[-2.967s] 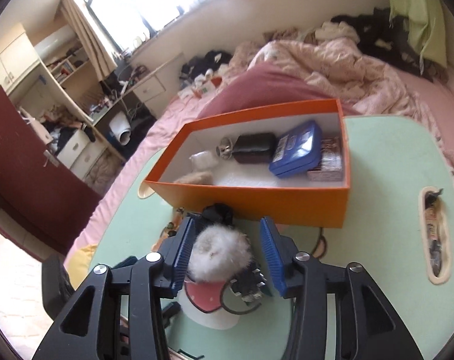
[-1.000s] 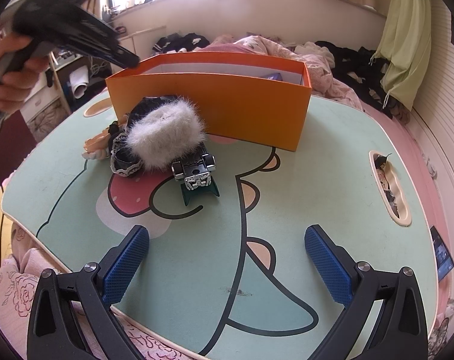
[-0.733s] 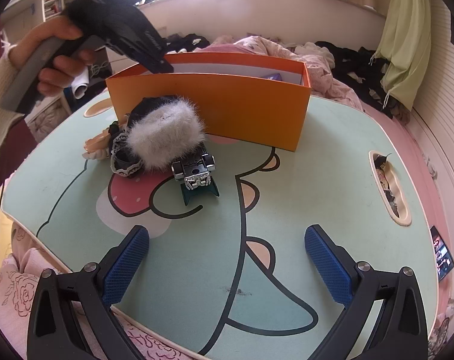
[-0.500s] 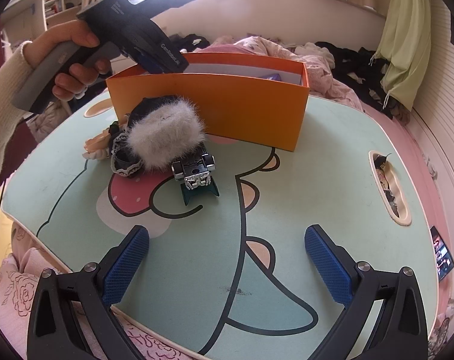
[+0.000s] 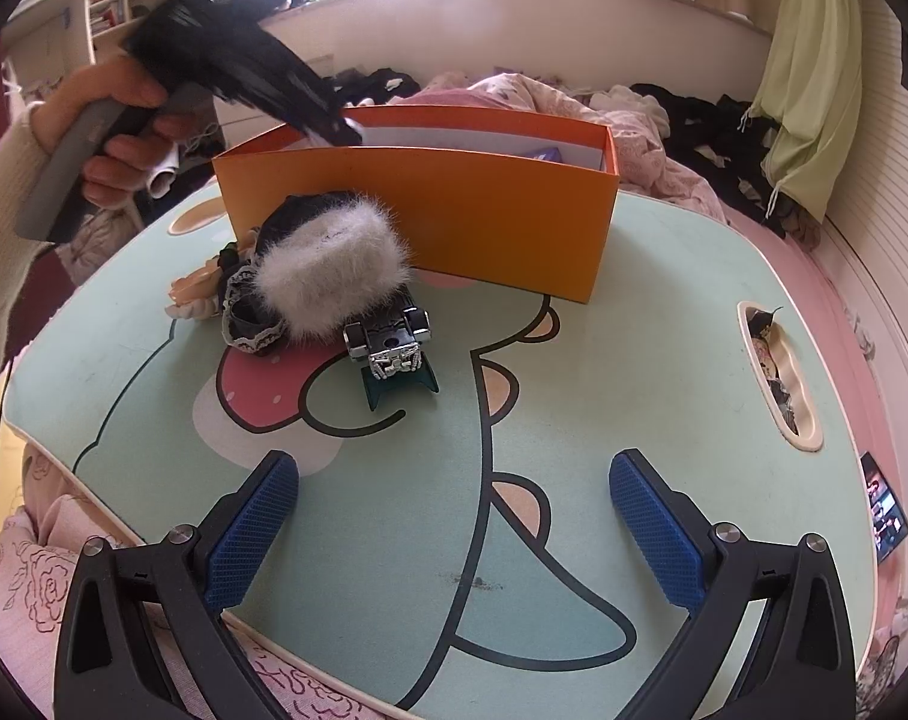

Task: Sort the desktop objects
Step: 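Lift the plastic-wrapped ball out and set it on the table, left gripper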

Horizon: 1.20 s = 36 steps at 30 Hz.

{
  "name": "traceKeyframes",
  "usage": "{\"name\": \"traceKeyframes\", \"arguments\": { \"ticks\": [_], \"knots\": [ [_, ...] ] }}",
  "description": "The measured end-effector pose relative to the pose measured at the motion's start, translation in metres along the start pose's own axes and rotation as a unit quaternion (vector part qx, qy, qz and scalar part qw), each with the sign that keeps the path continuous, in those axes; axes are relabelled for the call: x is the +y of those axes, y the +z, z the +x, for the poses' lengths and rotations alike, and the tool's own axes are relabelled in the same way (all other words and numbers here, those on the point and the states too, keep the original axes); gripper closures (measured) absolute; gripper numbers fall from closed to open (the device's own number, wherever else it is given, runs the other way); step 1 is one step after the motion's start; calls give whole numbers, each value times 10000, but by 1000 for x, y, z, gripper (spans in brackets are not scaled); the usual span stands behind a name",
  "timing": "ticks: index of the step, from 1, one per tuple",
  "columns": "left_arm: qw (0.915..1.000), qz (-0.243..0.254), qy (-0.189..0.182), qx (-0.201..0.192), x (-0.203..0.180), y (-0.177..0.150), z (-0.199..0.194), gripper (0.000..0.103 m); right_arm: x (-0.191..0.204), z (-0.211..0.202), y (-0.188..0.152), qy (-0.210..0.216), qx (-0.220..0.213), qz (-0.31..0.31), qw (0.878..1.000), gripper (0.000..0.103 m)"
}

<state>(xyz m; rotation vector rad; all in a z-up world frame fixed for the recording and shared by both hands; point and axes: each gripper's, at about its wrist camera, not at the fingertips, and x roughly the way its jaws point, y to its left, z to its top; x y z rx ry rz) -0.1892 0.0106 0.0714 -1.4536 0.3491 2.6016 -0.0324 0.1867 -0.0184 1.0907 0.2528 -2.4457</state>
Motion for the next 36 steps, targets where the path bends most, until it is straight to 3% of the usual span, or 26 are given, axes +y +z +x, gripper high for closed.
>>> {"name": "traceKeyframes", "arguments": {
  "ticks": [5,8,14,16,19,22,23,26,33,34,36],
  "knots": [
    [9944,27,-901,-555,-5,-26,-60,73,0,0,0,-1,-2,0,10000,0],
    [9934,97,-975,-596,-17,-45,-66,73,0,0,0,2,-3,1,10000,0],
    [9929,22,-1164,-253,-22,-66,-41,69,1,0,0,1,-4,3,10000,0],
    [9940,0,-1068,-236,-21,-72,-38,64,0,0,-1,1,-4,3,10000,0],
    [9927,-214,-1058,-537,-18,-86,-50,56,1,0,0,1,-5,4,10000,0],
    [9892,-354,-1062,-945,-12,-105,-68,32,1,0,0,1,-5,5,10000,0],
    [9886,-363,-1008,-1057,-12,-113,-73,29,1,0,-1,0,-6,6,10000,0],
    [9901,-242,-701,-1192,-17,-139,-80,26,2,0,-1,2,-6,7,10000,0],
    [9955,-360,-530,-701,-32,-188,-51,26,0,0,-1,0,-7,9,10000,0],
    [9958,-421,-530,-611,-33,-191,-44,24,1,0,-1,-1,-6,8,10000,0],
    [9941,-623,-398,-798,-35,-195,-40,16,1,0,-2,-10,-10,1,10000,0]
  ]
}}
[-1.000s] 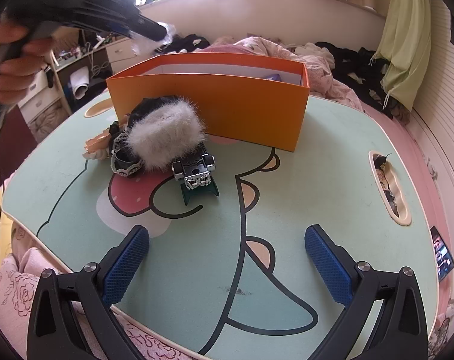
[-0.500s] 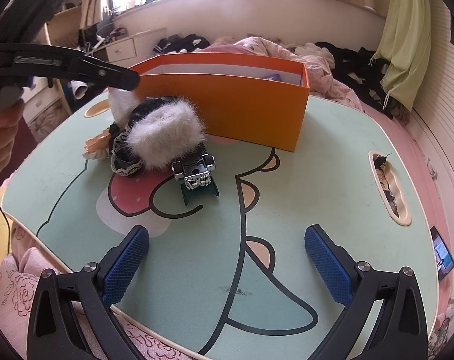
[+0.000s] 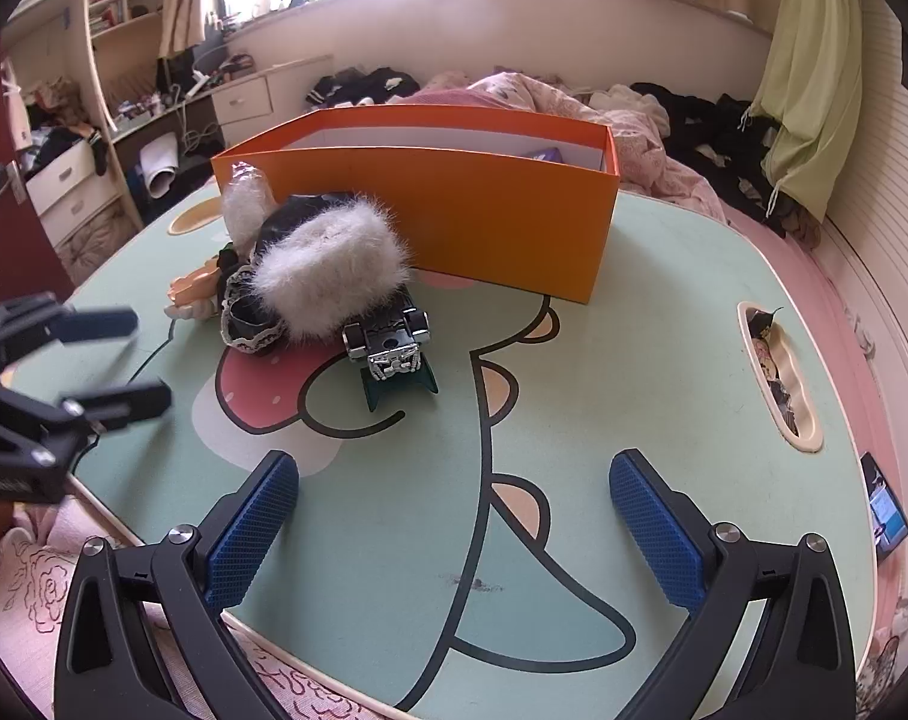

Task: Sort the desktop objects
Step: 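Lift the plastic-wrapped ball out and set it on the table, left gripper, then reach into the box and grasp the silver round metal piece with the right gripper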

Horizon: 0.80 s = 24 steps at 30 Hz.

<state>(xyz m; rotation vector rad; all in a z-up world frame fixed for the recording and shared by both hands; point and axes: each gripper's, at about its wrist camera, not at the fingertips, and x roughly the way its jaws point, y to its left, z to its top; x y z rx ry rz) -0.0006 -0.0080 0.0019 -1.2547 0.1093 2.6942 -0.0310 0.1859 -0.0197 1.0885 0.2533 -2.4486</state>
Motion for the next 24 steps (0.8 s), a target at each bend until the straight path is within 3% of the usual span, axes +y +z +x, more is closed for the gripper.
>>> {"name": "traceKeyframes", "arguments": {
  "ticks": [5,8,22,24],
  "knots": [
    [9992,-168,191,-305,-10,-4,6,0,0,1,0,5,7,7,10000,0],
    [9985,-197,214,-466,-11,-8,4,0,0,1,0,7,9,4,10000,0],
    [9982,-206,208,-528,-10,-11,3,0,-3,1,2,-20,55,25,10000,0],
    [9981,-211,201,-535,-9,-11,3,0,-4,-1,6,9,116,12,9999,4]
  ]
}}
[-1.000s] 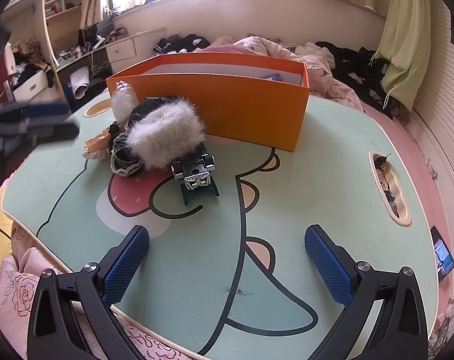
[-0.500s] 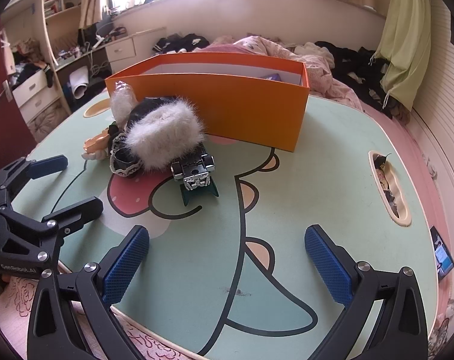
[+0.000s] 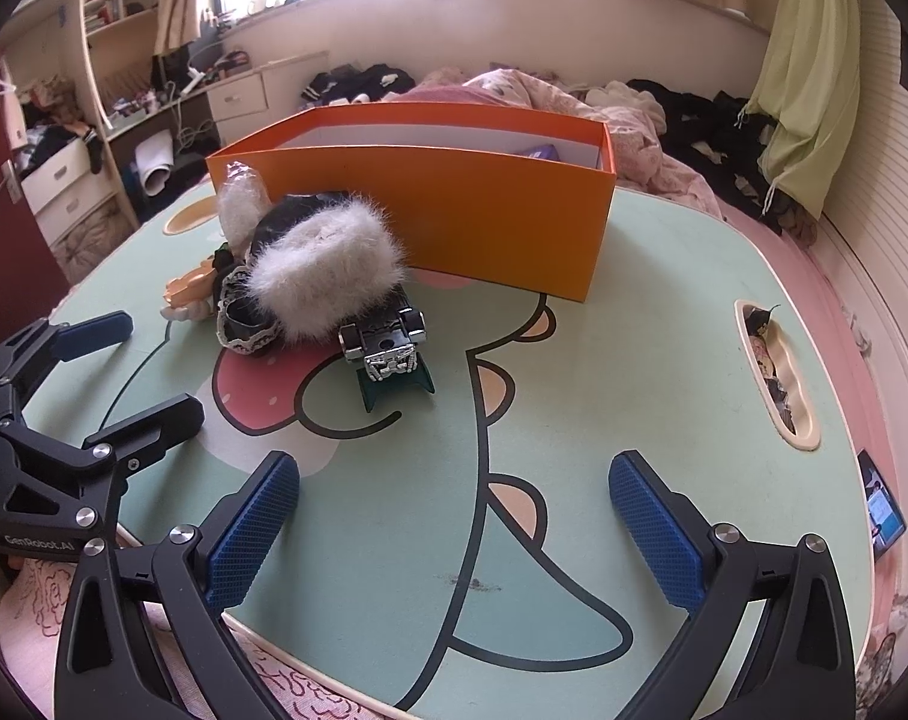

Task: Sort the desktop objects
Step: 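Reach into the box and grasp the silver round metal piece with the right gripper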

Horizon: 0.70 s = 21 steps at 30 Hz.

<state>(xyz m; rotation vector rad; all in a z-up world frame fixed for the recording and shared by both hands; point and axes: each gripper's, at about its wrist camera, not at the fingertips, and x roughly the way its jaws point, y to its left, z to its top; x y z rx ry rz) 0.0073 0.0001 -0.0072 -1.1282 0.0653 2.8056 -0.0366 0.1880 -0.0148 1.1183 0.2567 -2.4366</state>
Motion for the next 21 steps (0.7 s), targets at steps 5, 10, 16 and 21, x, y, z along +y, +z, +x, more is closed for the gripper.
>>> {"name": "traceKeyframes", "arguments": {
  "ticks": [5,10,16,21],
  "knots": [
    [10000,1,4,-7,-1,0,1,0,-15,-36,43,629,-554,339,9959,11],
    [10000,-1,9,-21,-1,-1,0,0,-23,-30,127,1184,-364,711,9898,28],
    [10000,-1,1,-43,-1,-1,1,0,7,57,207,997,677,514,9914,60],
    [10000,-8,-13,-67,0,-2,0,0,37,123,233,495,1265,-30,9907,61]
  ]
}}
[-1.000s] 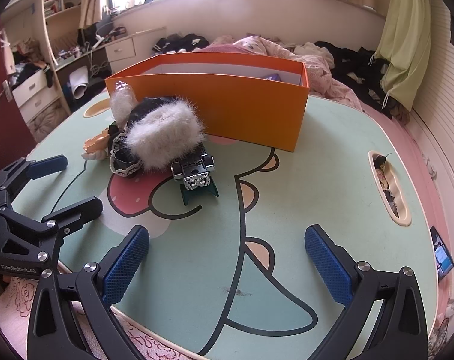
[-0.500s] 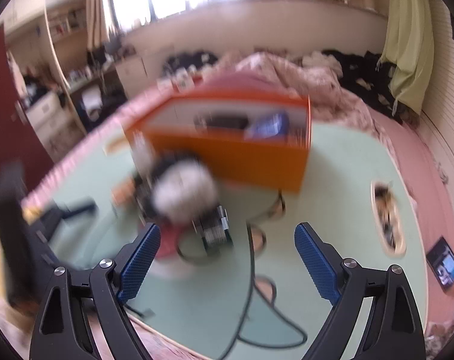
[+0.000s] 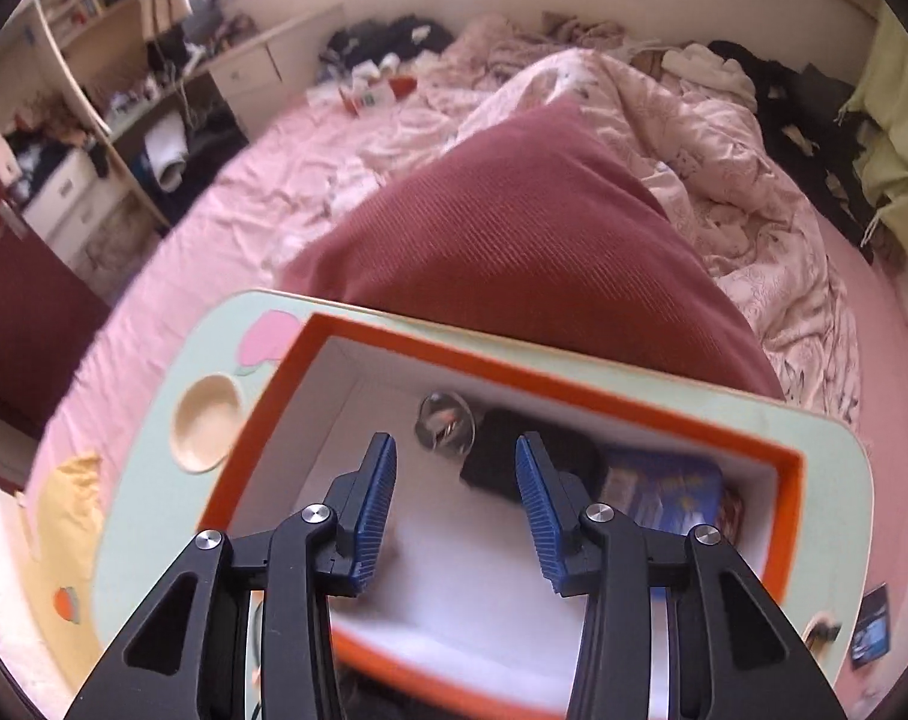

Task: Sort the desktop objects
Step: 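Reach into the box and grasp the silver round metal piece with the right gripper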

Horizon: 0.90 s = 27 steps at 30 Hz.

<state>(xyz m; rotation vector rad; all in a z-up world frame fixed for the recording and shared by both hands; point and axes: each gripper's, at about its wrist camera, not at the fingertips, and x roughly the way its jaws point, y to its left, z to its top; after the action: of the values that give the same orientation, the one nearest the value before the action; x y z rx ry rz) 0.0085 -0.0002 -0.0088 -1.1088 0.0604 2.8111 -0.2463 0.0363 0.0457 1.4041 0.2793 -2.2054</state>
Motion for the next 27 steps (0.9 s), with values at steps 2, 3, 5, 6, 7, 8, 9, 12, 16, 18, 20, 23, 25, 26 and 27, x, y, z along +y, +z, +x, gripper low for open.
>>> {"name": "traceKeyframes", "arguments": {
  "ticks": [2,3,5,6,7,8,9,12,16,18,20,23,25,26,27],
  "knots": [
    [10000,0,-1,-11,0,0,0,0,5,16,6,-62,178,-224,9996,61],
    [10000,-1,-3,-15,-1,0,0,0,7,23,8,-91,268,-325,9991,61],
    [10000,-3,-7,-18,0,-1,0,0,10,36,10,-173,466,-452,9977,61],
    [10000,-3,-5,-17,0,-1,0,0,14,39,10,-305,418,-550,9971,61],
    [10000,1,-4,-19,0,-1,0,0,17,42,12,-418,401,-651,9962,61],
    [10000,-3,-6,-20,0,-1,0,0,22,46,12,-573,390,-809,9943,61],
    [10000,-1,-7,-18,-1,-1,0,0,25,49,12,-695,381,-933,9925,61],
    [10000,-4,-8,-18,-1,-1,0,0,40,57,11,-1154,365,-1441,9821,61],
    [10000,-4,-8,-19,-1,-1,1,0,56,64,5,-1502,336,-1982,9680,65],
    [10000,-4,-6,-21,-1,-1,1,0,53,68,10,-1269,439,-1775,9749,65],
    [10000,-8,-12,-18,-1,-1,1,0,45,74,14,-1024,638,-1446,9821,73],
    [10000,1,-17,-18,-1,-1,1,0,38,70,15,-827,688,-1304,9856,73],
    [10000,3,-15,-21,-1,0,2,0,35,66,13,-879,623,-1265,9861,73],
    [10000,4,-13,-23,-1,0,2,0,33,61,11,-834,526,-1231,9875,73],
    [10000,4,-15,-23,-1,0,2,0,32,56,10,-776,408,-1203,9889,73]
  ]
}}
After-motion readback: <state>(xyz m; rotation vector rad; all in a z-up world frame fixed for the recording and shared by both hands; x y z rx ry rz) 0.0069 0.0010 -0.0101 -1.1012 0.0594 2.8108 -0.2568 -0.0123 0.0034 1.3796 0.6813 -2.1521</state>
